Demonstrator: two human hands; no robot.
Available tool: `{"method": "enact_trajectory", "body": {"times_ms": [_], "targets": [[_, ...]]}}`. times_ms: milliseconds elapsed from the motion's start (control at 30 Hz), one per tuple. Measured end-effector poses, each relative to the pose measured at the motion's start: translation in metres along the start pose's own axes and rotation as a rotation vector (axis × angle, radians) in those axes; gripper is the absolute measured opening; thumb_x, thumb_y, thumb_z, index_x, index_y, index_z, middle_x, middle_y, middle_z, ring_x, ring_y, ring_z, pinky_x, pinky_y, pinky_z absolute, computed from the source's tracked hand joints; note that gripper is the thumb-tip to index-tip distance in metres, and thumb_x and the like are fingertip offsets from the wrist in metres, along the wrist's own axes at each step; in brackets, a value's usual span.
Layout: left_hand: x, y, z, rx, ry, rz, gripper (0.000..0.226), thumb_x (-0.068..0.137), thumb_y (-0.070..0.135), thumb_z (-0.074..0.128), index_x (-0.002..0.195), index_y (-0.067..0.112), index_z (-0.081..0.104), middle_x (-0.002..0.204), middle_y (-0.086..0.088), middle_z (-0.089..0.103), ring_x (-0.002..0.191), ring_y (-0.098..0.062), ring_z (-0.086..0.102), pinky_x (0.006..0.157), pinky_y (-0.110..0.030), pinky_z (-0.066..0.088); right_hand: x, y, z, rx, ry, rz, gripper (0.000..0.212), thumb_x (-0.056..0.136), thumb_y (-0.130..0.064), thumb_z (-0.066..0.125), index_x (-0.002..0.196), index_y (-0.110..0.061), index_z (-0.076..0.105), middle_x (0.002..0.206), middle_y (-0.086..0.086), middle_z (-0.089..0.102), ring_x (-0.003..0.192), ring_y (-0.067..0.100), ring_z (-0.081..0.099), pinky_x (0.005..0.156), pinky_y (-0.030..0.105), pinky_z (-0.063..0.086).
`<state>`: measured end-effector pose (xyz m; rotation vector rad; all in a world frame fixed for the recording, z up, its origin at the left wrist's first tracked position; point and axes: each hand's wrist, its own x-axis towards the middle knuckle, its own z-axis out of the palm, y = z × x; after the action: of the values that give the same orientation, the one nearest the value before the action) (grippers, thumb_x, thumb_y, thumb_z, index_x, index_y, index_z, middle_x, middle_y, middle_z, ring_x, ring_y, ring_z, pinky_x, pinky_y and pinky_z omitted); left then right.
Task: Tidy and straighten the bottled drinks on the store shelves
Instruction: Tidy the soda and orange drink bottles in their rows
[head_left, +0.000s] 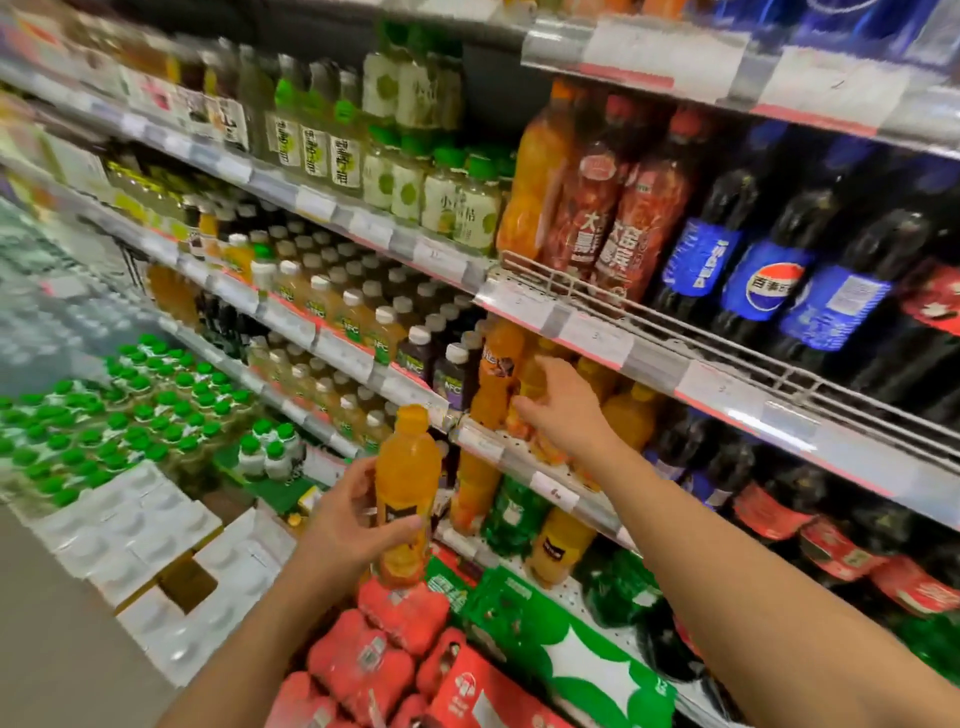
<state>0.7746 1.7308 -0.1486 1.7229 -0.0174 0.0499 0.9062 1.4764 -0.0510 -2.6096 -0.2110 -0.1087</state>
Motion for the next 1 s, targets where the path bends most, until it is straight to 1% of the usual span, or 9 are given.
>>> {"method": "enact_trajectory", "body": {"times_ms": [100,200,333,467,533,667,767,867,1000], "targets": [[0.0,-0.006,-0.016,-0.017,0.029,-0.013,0.07,0.061,0.049,0.093,0.122,0.054,0.058,0.121,0.01,0.072,0.11,-0.014,0.07,0.092,-0.043,0.057,0.042,-0.006,0.011,-0.035,0.038,0.004,0.05,0.093,-0.033,0.067,0.137,-0.014,0.053,0.126,0.011,0.064,0.112,0.032,0.063,0.085,0.038,0.051],[-0.001,-0.013,-0.027,-0.019,0.02,-0.054,0.07,0.072,0.031,0.091,0.132,0.036,0.057,0.124,0.008,0.071,0.112,-0.015,0.069,0.095,-0.047,0.056,0.071,-0.008,0.021,-0.016,0.012,0.078,0.022,0.097,-0.035,0.064,0.102,-0.014,0.058,0.096,0.007,0.064,0.097,0.032,0.066,0.067,0.033,0.044],[-0.002,-0.017,-0.035,-0.003,0.029,-0.065,0.063,0.074,0.022,0.089,0.128,0.034,0.059,0.119,0.007,0.073,0.109,-0.015,0.07,0.093,-0.045,0.055,0.089,-0.01,0.035,0.052,-0.023,0.102,0.016,0.102,-0.032,0.059,0.092,-0.019,0.057,0.092,0.004,0.06,0.092,0.026,0.058,0.077,0.032,0.041],[0.001,-0.018,-0.037,0.023,0.035,-0.072,0.059,0.076,0.015,0.088,0.125,0.035,0.059,0.112,0.01,0.075,0.104,-0.013,0.071,0.091,-0.042,0.054,0.106,-0.003,0.051,0.101,-0.09,0.193,0.028,0.105,-0.042,0.051,0.091,-0.02,0.061,0.093,0.005,0.064,0.095,0.029,0.062,0.077,0.031,0.038],[0.004,-0.015,-0.037,0.014,0.036,-0.069,0.058,0.076,0.016,0.087,0.124,0.034,0.059,0.112,0.01,0.075,0.104,-0.012,0.07,0.089,-0.039,0.054,0.113,-0.001,0.057,0.119,-0.103,0.285,0.035,0.104,-0.048,0.05,0.093,-0.016,0.06,0.097,0.008,0.062,0.096,0.029,0.06,0.079,0.034,0.04],[0.01,-0.017,-0.035,0.008,0.045,-0.073,0.057,0.076,0.017,0.087,0.125,0.032,0.06,0.112,0.01,0.074,0.102,-0.009,0.07,0.086,-0.034,0.053,0.123,-0.001,0.068,0.114,-0.089,0.351,0.041,0.104,-0.051,0.048,0.078,-0.02,0.052,0.078,0.001,0.055,0.092,0.028,0.057,0.081,0.035,0.04],[0.014,-0.019,-0.034,0.014,0.05,-0.073,0.06,0.075,0.022,0.088,0.127,0.034,0.059,0.114,0.01,0.074,0.103,-0.01,0.07,0.088,-0.037,0.055,0.126,-0.002,0.072,0.116,-0.087,0.375,0.047,0.101,-0.058,0.048,0.075,-0.019,0.054,0.085,0.005,0.06,0.092,0.029,0.058,0.082,0.037,0.042],[0.019,-0.018,-0.034,0.017,0.049,-0.064,0.061,0.075,0.029,0.089,0.127,0.036,0.059,0.115,0.009,0.073,0.105,-0.012,0.07,0.091,-0.042,0.055,0.125,-0.003,0.074,0.099,-0.067,0.323,0.046,0.099,-0.056,0.053,0.069,-0.021,0.055,0.078,0.003,0.062,0.09,0.03,0.064,0.076,0.036,0.043],[0.031,-0.015,-0.033,0.015,0.042,-0.032,0.059,0.078,0.025,0.088,0.126,0.04,0.057,0.116,0.013,0.073,0.107,-0.011,0.07,0.094,-0.044,0.054,0.098,-0.006,0.071,0.029,0.085,0.164,0.024,0.088,-0.041,0.069,0.073,-0.024,0.059,0.073,-0.002,0.064,0.076,0.024,0.064,0.065,0.036,0.048]]}}
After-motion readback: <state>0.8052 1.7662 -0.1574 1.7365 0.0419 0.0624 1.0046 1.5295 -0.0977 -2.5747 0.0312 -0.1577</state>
